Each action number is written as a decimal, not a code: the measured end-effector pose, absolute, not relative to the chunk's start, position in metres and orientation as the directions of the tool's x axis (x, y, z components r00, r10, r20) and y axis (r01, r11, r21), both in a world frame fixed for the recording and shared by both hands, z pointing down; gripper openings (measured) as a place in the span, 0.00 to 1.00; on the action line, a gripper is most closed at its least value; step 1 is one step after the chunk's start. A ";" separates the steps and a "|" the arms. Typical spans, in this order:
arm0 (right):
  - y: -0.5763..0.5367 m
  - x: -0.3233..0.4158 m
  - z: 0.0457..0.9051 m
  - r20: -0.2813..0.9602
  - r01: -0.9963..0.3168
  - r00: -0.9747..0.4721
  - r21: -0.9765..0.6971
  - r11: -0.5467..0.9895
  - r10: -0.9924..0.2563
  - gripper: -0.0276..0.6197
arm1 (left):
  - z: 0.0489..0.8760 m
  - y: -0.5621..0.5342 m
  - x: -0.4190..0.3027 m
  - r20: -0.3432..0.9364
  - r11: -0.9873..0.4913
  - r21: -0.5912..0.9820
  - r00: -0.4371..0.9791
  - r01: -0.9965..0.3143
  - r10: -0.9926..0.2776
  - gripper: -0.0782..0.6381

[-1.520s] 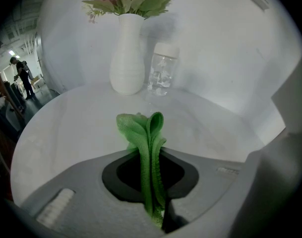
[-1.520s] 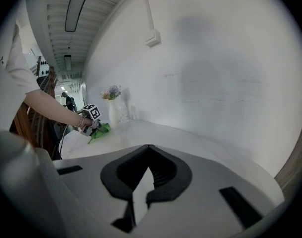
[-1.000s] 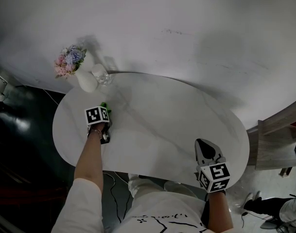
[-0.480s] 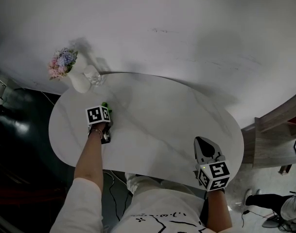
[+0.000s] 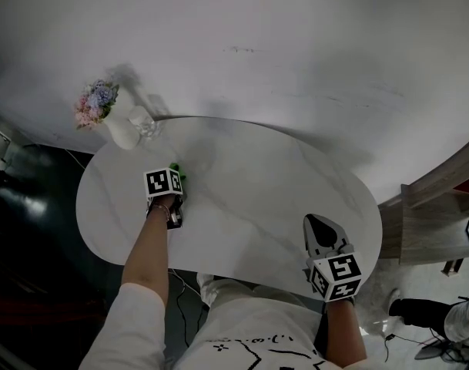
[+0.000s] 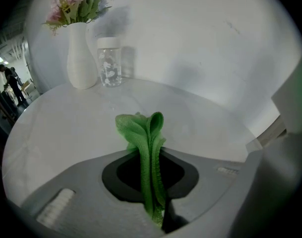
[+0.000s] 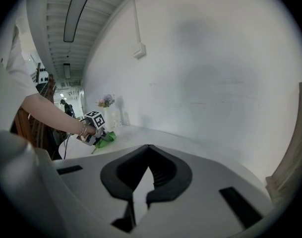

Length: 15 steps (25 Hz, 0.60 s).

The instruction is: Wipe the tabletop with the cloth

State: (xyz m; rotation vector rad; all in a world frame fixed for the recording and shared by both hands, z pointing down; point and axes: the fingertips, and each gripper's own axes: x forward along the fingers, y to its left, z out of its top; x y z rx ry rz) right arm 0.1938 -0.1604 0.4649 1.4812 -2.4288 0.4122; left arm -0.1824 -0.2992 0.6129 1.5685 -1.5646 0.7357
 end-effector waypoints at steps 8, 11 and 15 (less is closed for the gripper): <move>-0.156 0.201 0.462 0.352 -0.896 -0.440 -0.106 0.431 -0.826 0.04 | 0.612 -0.296 -0.158 0.840 0.044 0.123 0.080 -0.991 -0.536 0.18; -0.156 0.202 0.461 0.349 -0.895 -0.442 -0.107 0.433 -0.826 0.04 | 0.612 -0.295 -0.146 0.841 0.027 0.127 0.093 -0.992 -0.533 0.18; -0.154 0.203 0.460 0.348 -0.893 -0.445 -0.108 0.436 -0.825 0.04 | 0.612 -0.294 -0.132 0.842 0.014 0.132 0.105 -0.991 -0.530 0.18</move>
